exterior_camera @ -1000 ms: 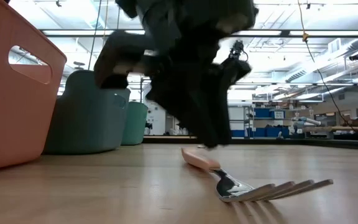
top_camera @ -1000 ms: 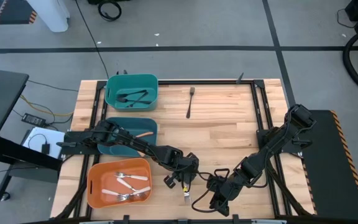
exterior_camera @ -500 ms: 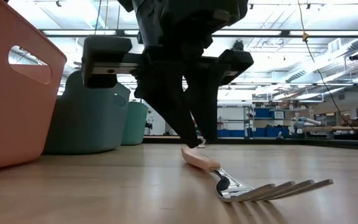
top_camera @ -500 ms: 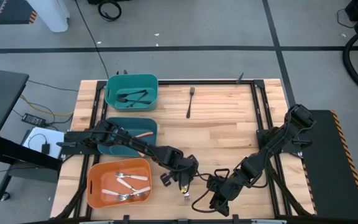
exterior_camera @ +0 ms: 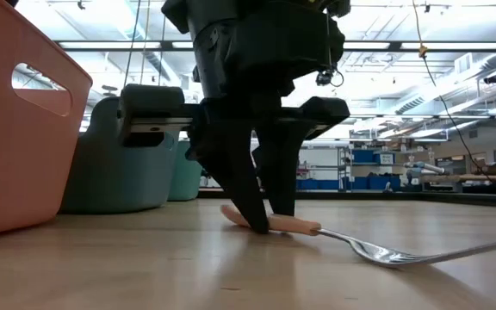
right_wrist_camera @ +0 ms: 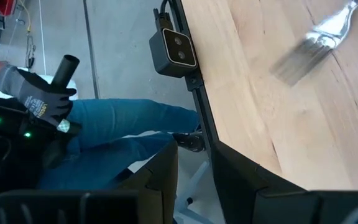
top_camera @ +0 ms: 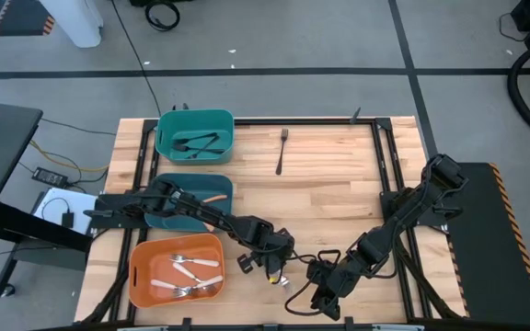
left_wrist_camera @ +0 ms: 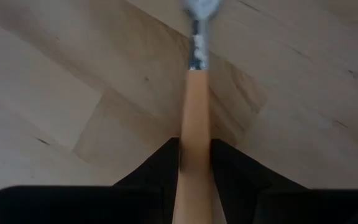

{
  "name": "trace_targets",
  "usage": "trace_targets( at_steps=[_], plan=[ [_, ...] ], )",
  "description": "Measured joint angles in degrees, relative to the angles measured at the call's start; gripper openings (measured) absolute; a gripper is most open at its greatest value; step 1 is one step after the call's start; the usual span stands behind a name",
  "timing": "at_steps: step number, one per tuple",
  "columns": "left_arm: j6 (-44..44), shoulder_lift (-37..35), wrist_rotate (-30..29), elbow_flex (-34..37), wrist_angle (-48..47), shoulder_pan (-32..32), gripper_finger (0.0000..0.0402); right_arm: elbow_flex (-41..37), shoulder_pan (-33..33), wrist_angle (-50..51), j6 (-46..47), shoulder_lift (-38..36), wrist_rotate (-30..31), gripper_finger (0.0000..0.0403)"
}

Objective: Sort silverware by color (type)
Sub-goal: Put the orange fork into the blue bin

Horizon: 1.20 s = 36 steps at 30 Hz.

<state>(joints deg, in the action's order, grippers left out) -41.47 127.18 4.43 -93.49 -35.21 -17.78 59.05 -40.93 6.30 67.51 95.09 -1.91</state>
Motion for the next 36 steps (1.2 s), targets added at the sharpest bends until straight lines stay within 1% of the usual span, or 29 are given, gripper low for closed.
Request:
trace_targets(
  at_steps=[8,13,17,21,24,28,36],
  plan=[
    [1.4,1.1,0.1,0.0,-0.2,0.6,0.01,0.0,0.0,0.1,-0.1,0.0,0.6,0.0105],
    [5.5,1.1,1.0,0.0,-1.0,0.6,0.0064,0.0,0.0,0.0,-0.2,0.0,1.1,0.0105],
    [13.0,1.2,1.6,0.0,-0.9,0.4,0.0064,0.0,0.0,0.6,0.3,0.0,1.1,0.0105],
    [22.3,0.6,2.0,-0.4,-1.2,0.3,0.0064,0.0,0.0,0.3,4.9,0.0,2.4,0.0105],
    [26.3,-0.2,1.8,-1.0,-1.9,0.3,0.0064,0.0,0.0,-1.4,6.8,-0.1,2.4,0.0105],
    [30.6,-4.3,0.8,-1.5,-3.5,0.5,0.0064,0.0,-0.7,-2.9,7.0,-0.7,2.3,0.0105],
    [35.0,-16.2,-5.3,-1.7,-11.1,0.5,0.0064,0.0,-2.6,-3.8,6.3,-1.2,3.6,0.0105]
  ],
)
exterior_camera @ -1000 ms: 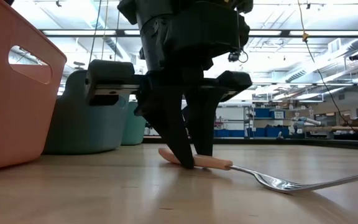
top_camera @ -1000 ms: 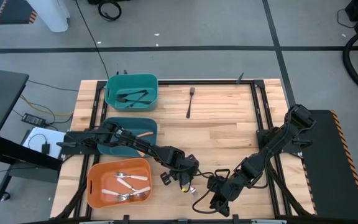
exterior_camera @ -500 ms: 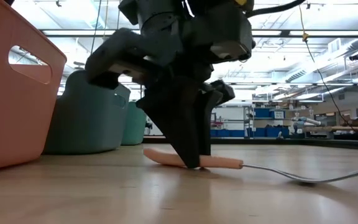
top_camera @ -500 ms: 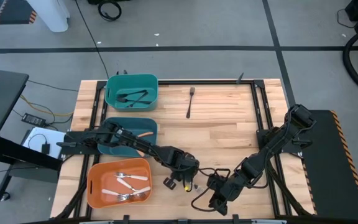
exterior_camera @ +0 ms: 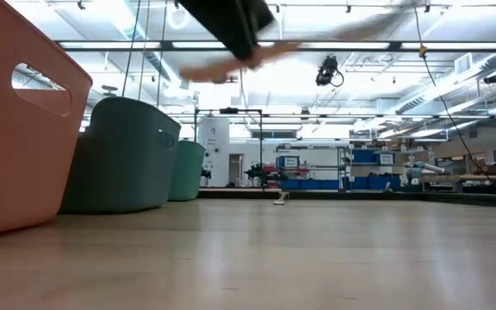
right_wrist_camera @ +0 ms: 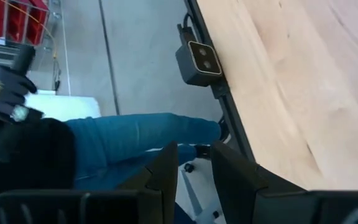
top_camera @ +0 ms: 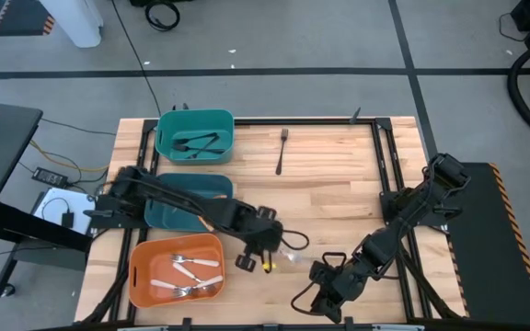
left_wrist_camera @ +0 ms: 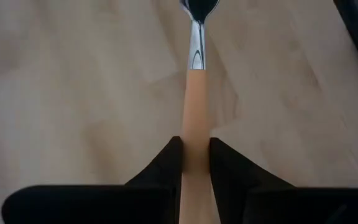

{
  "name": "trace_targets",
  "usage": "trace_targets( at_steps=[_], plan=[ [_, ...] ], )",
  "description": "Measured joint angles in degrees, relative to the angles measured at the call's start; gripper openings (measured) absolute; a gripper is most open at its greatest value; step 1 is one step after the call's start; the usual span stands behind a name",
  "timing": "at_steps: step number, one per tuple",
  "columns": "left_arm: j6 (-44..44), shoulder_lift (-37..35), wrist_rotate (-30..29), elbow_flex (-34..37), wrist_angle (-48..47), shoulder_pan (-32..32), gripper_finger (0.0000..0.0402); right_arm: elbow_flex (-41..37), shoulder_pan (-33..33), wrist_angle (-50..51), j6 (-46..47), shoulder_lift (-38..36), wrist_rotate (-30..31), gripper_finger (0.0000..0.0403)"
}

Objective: Sort silverware by color (type)
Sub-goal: Put the orange fork into the blue bin

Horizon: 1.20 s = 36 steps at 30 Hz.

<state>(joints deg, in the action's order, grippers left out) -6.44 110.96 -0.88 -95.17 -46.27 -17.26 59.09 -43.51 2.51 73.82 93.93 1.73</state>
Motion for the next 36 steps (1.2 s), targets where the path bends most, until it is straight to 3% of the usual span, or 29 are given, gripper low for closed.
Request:
trace_targets(
  at_steps=[10,18,23,29,36],
  plan=[
    [4.8,-14.1,-14.8,-0.1,-14.9,1.6,0.0064,0.0,0.5,-0.5,-3.2,0.0,1.4,0.0105],
    [6.0,-23.3,-23.0,-0.1,-23.1,6.7,0.0064,0.0,6.9,0.1,-9.7,0.0,1.4,0.0105],
    [7.7,-29.2,-23.7,-0.1,-30.7,9.9,0.0064,0.0,14.0,0.7,-16.9,0.0,0.4,0.0105],
    [9.5,-35.2,-23.6,-0.1,-41.1,11.8,0.0064,0.0,25.9,0.6,-24.4,0.0,-8.9,0.0105],
    [13.2,-38.9,-22.9,-0.1,-42.9,14.5,0.0064,0.0,40.9,-0.8,-27.5,0.0,-13.7,0.0105]
  ],
)
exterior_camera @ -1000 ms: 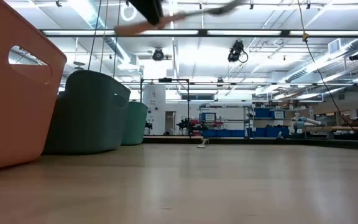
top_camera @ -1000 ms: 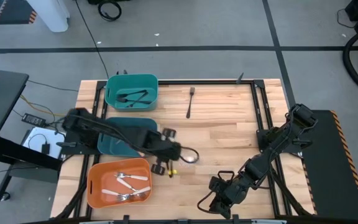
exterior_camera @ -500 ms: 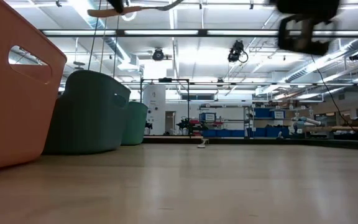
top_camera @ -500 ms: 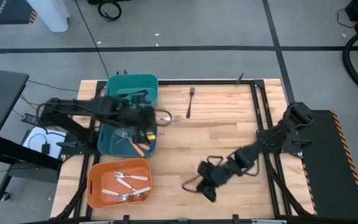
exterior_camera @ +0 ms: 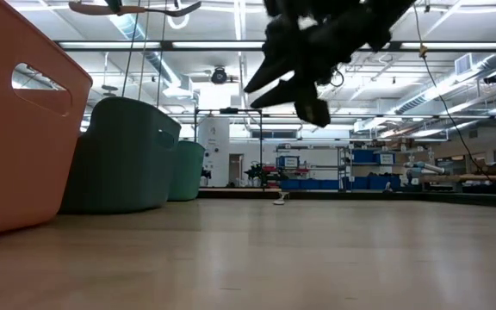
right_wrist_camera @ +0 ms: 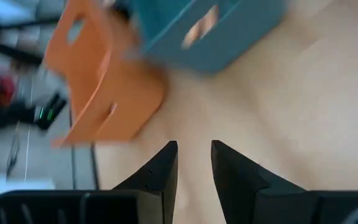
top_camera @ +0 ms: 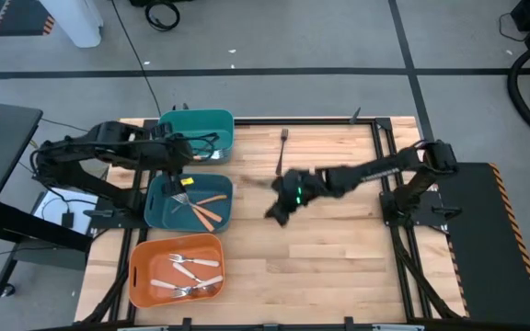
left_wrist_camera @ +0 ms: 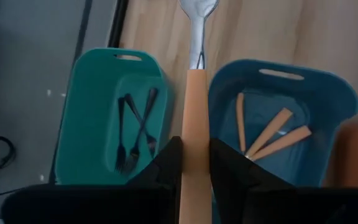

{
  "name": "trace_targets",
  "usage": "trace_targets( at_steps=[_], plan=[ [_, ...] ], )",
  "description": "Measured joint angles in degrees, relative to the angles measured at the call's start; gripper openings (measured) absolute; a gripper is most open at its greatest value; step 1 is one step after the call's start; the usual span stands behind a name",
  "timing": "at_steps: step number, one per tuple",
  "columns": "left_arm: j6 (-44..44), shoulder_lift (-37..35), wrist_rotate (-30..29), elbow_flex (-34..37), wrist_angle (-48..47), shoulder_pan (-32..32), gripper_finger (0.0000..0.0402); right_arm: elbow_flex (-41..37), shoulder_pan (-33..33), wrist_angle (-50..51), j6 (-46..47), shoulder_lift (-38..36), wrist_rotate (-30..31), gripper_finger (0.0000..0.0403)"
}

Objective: Sort silverware by color (type)
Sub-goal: Put the orange fork into the blue bin

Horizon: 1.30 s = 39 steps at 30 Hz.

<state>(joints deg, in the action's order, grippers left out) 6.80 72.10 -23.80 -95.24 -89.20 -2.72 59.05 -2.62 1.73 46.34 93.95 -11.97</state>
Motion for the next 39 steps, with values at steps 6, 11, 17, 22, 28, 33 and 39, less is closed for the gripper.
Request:
trace_targets(
  at_steps=[6,11,17,22,28,33,39],
  plan=[
    [0.3,0.5,3.9,1.2,-0.4,2.0,0.0064,0.0,11.6,-5.1,0.0,0.0,-1.4,0.0105],
    [1.9,0.1,6.3,9.4,0.4,5.0,0.0064,0.0,18.9,-12.9,0.0,0.0,-4.2,0.0105],
    [1.2,-2.3,12.7,23.9,9.8,6.1,0.0071,0.0,24.7,-17.9,-0.5,0.0,-8.8,0.0105],
    [1.1,-3.1,16.1,33.7,16.1,6.2,0.008,0.0,28.9,-19.3,-2.9,0.0,-10.4,0.0105],
    [0.1,-3.1,22.2,43.4,24.6,6.5,0.0077,0.0,33.7,-20.1,-5.1,0.0,-12.0,0.0105],
    [2.7,-3.1,23.2,49.5,29.7,7.4,0.0088,0.0,36.4,-23.4,-5.5,0.0,-14.7,0.0105],
    [5.5,-3.1,23.1,51.6,30.1,11.0,0.0091,0.0,36.8,-27.8,-6.8,0.0,-15.1,0.0108]
  ],
)
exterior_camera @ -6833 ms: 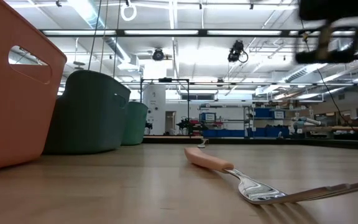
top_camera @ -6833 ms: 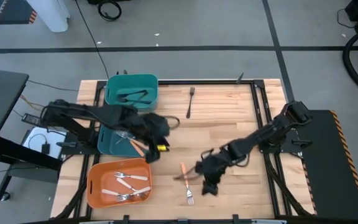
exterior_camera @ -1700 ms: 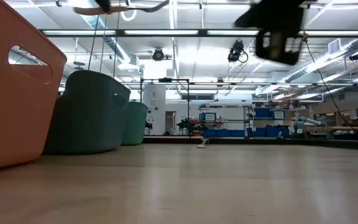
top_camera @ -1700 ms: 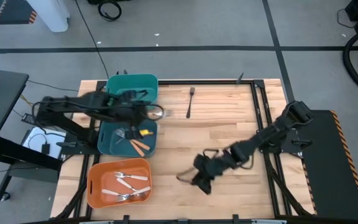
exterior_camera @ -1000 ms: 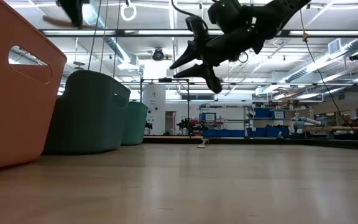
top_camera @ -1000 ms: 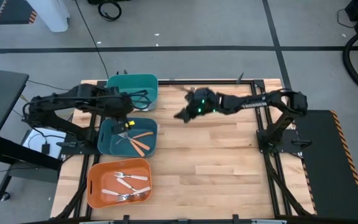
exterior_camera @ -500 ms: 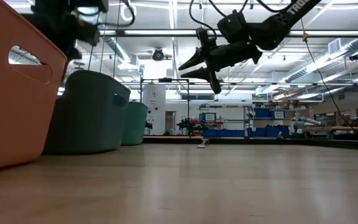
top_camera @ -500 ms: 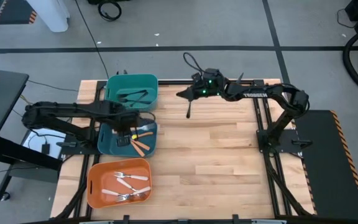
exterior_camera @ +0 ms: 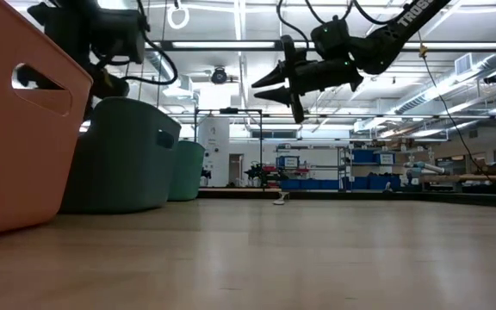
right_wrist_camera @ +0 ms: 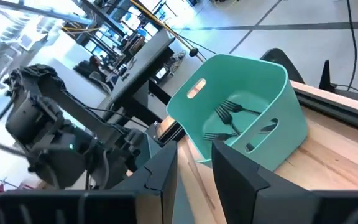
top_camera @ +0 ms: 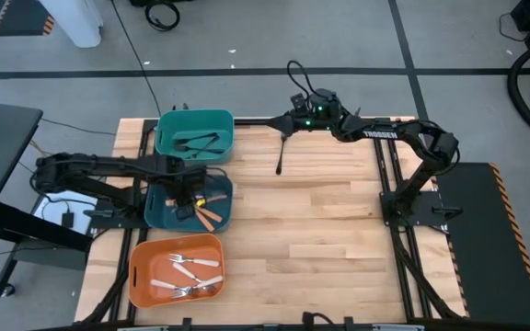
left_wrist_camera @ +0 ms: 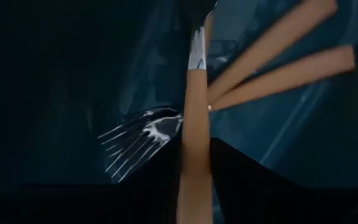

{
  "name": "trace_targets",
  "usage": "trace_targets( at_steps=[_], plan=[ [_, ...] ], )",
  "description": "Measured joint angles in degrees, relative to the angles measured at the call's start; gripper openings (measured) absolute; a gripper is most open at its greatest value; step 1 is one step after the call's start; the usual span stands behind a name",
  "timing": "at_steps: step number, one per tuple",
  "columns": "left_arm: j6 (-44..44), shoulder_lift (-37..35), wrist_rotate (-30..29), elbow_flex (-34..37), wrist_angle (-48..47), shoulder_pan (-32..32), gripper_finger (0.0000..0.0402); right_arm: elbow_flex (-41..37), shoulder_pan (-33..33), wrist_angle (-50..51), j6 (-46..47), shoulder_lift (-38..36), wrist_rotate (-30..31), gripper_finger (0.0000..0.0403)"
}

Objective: Sort silverware by color (type)
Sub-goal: Put the orange fork into the blue bin

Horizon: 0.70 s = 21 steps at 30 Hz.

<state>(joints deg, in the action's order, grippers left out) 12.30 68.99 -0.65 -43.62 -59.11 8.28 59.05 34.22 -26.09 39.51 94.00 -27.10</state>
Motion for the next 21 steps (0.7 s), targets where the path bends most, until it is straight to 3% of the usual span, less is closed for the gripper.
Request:
trace_targets(
  at_steps=[9,21],
  plan=[
    [-0.8,0.6,-0.2,0.0,8.5,3.2,0.0093,0.0,-2.2,1.2,-2.2,0.6,2.1,0.0108],
    [0.6,1.6,1.1,0.0,7.8,3.2,0.0094,0.0,-2.3,0.1,-5.0,0.6,6.0,0.0106]
  ],
)
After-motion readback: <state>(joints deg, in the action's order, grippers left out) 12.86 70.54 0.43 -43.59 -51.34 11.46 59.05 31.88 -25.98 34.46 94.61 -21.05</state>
